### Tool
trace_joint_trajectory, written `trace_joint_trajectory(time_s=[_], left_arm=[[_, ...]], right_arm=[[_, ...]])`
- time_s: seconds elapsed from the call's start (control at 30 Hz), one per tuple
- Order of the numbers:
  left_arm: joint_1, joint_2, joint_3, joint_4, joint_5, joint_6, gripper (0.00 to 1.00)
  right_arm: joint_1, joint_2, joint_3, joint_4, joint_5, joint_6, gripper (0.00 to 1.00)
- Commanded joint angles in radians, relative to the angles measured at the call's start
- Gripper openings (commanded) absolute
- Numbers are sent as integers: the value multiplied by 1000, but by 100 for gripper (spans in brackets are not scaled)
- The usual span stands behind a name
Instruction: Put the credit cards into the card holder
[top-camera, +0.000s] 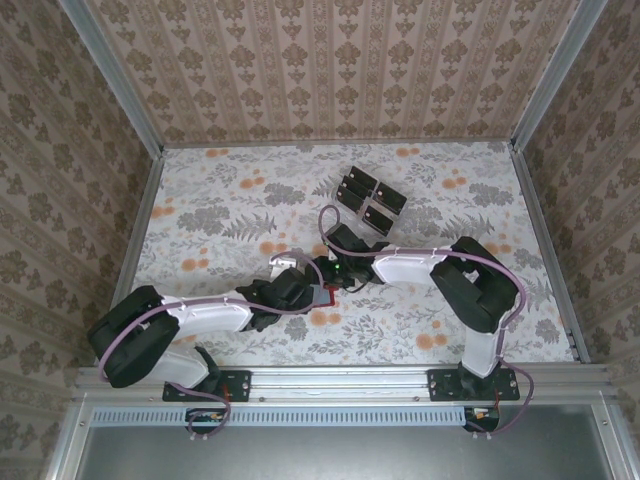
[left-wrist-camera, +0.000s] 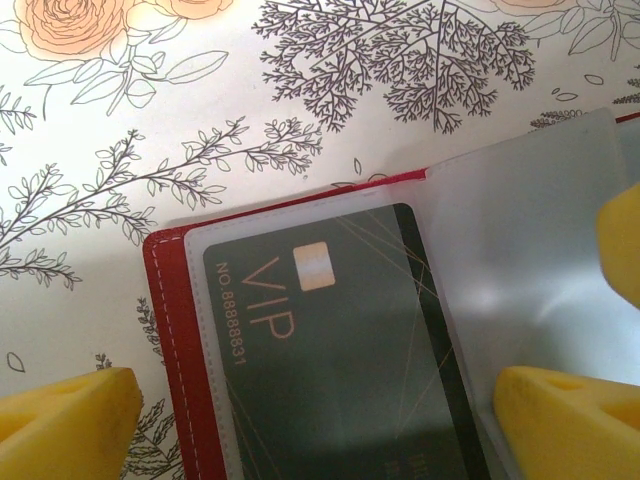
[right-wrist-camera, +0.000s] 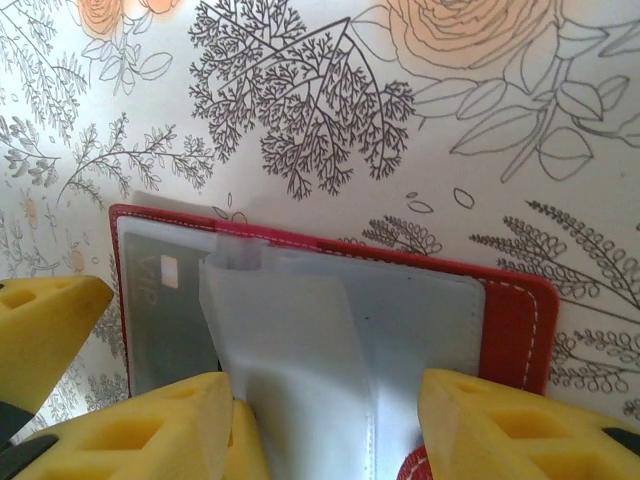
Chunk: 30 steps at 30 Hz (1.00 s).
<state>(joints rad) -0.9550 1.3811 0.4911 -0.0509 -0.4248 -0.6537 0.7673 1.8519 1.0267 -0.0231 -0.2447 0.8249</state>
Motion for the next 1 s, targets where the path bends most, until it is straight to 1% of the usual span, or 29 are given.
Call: trace_joint_trajectory(time_s=[0.0, 0.4, 0.57, 0.77, 0.97], left_arm=[[-4, -5, -15, -12, -26, -17, 100], [-3, -8, -13, -13, -23, -12, 100], [-3, -40, -4, -33, -31, -5, 100], [-4, -178, -2, -81, -57, 2, 100], [-1, -364, -17, -149, -105, -25, 100]], right_arm=[[-6, 42, -5, 8, -11, -15, 54], [-8, 43, -19, 106, -94, -5, 54], [-6, 27, -20, 120, -116, 10, 54], [4, -4, -15, 124, -136, 31, 54], [35, -16, 42, 50, -127, 21, 54]])
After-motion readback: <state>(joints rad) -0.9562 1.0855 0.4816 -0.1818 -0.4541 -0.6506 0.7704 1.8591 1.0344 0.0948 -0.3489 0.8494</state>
